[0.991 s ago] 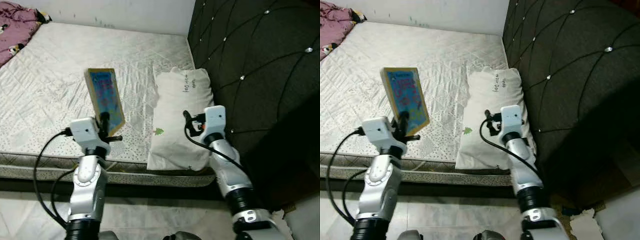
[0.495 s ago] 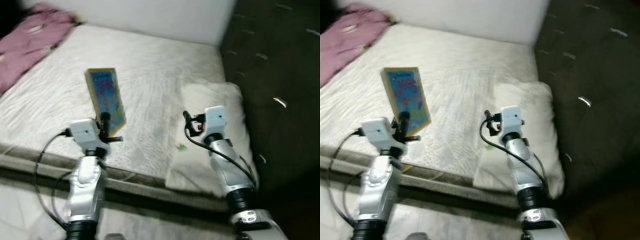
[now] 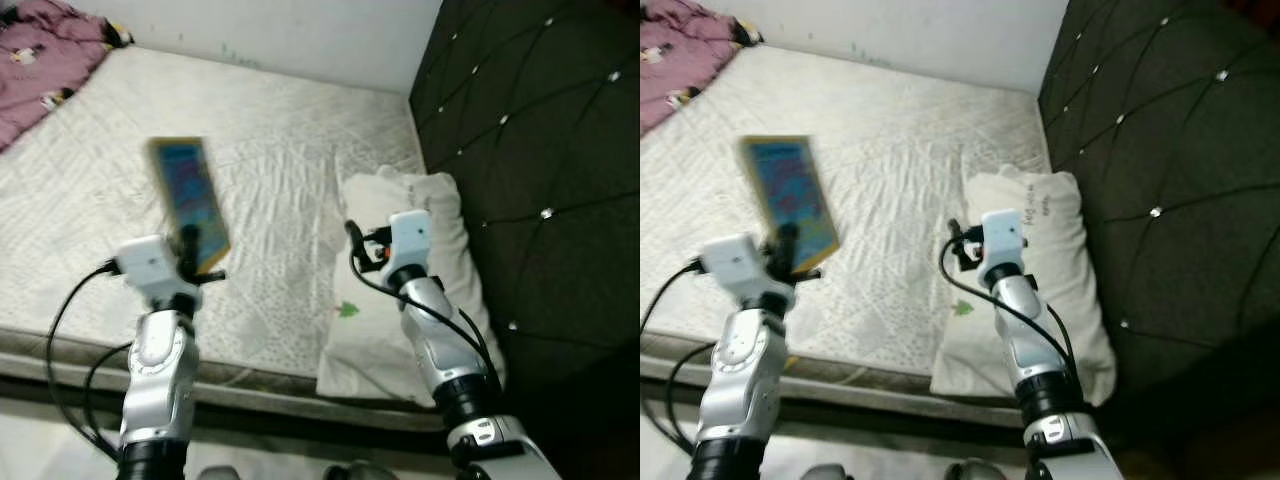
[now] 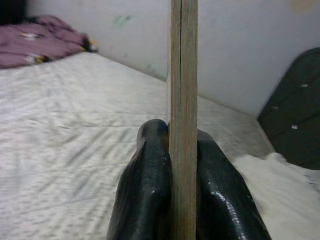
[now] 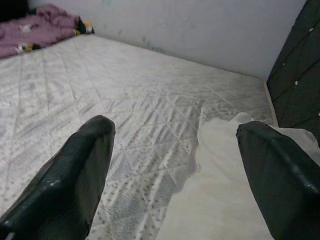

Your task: Clean up the room

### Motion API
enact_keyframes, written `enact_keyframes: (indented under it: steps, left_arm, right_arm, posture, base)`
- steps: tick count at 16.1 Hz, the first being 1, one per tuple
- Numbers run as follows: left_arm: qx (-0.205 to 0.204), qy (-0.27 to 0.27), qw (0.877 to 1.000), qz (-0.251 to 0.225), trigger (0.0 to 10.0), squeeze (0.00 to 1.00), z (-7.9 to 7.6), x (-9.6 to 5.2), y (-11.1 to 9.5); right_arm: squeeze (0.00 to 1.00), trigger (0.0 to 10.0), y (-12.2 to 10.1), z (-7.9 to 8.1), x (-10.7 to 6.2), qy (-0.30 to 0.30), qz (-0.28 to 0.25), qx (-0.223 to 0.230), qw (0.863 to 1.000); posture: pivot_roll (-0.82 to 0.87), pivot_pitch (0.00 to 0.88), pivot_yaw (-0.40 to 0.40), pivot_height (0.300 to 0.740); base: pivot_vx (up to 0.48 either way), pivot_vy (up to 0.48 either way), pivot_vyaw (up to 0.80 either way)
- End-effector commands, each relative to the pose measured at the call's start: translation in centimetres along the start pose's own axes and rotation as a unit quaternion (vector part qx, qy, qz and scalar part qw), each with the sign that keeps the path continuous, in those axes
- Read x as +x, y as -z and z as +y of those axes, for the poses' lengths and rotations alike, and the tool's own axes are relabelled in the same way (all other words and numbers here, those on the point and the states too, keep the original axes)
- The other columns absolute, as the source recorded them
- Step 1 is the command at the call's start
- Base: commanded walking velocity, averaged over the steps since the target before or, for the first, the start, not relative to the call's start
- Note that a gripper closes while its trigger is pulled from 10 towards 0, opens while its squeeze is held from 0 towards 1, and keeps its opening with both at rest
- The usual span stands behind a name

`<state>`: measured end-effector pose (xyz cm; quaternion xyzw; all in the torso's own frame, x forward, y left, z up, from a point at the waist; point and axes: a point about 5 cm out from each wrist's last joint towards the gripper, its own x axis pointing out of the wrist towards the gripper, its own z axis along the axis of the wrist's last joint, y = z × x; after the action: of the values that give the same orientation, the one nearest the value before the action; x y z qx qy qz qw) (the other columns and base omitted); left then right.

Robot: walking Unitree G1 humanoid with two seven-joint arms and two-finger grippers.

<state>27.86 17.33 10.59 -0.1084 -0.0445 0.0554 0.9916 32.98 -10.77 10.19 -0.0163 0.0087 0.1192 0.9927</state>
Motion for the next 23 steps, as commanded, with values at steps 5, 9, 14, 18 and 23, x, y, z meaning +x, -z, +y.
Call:
enact_keyframes:
  steps: [5,9,14,18,23]
  left_arm:
    - [-0.016,0.035,0.999,-0.016,10.0,0.0,-1.9,0.3,-0.7]
    - [-0.016,0.032,0.999,-0.024,10.0,0.0,-1.8,0.4,-0.8]
    - [-0.012,0.024,0.999,-0.024,10.0,0.0,-1.7,0.3,-0.8]
    - [-0.003,0.005,1.0,-0.019,10.0,0.0,-0.9,0.0,-0.5]
    - [-0.007,0.002,1.0,-0.004,10.0,0.0,-0.8,-0.5,-0.1]
  right_arm:
    - [0.0,10.0,0.0,-1.6,-0.1,0.023,0.002,0.0,1.0]
    - [0.0,10.0,-0.1,-1.5,-0.1,0.02,0.002,-0.004,1.0]
    - [0.0,10.0,0.0,-1.5,-0.1,0.018,0.002,-0.005,1.0]
    - [0.0,10.0,0.0,-1.5,-0.1,0.018,0.003,-0.005,1.0]
    - [0.0,10.0,0.4,-1.7,-0.6,0.029,0.005,-0.003,1.0]
  posture:
    - [0.09,0.0,-0.073,0.74]
    - [0.09,0.0,-0.076,0.74]
    - [0.09,0.0,-0.079,0.74]
    - [0.09,0.0,-0.076,0.74]
    - [0.08,0.0,-0.06,0.74]
  base:
    - [0.0,0.48,-0.48]
    - [0.0,0.36,0.0]
    - [0.0,0.0,0.0]
    - [0.0,0.0,0.0]
    - [0.0,0.0,0.0]
